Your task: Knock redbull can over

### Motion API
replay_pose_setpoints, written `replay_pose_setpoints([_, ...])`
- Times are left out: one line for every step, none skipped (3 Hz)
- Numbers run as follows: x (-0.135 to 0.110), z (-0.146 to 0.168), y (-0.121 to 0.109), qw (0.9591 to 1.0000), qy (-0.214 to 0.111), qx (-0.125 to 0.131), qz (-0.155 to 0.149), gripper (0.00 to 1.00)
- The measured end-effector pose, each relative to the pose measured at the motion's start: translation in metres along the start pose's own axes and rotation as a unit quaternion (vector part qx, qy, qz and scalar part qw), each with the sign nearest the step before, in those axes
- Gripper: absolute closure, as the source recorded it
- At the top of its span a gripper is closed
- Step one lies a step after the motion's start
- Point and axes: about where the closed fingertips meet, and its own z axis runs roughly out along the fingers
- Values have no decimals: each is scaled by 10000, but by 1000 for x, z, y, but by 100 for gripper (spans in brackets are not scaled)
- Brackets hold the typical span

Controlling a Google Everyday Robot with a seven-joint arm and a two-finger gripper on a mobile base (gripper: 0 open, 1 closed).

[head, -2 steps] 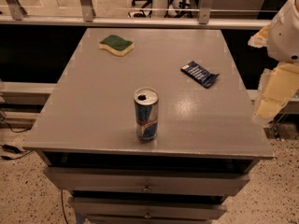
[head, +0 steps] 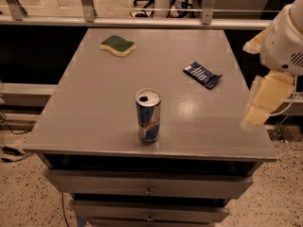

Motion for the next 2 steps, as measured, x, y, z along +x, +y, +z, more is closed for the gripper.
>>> replay_pose_setpoints([-23, 28, 15, 9975, -656, -128, 228, 0])
replay_pose_setpoints([-55, 52, 30, 9859, -1564, -420, 422, 0])
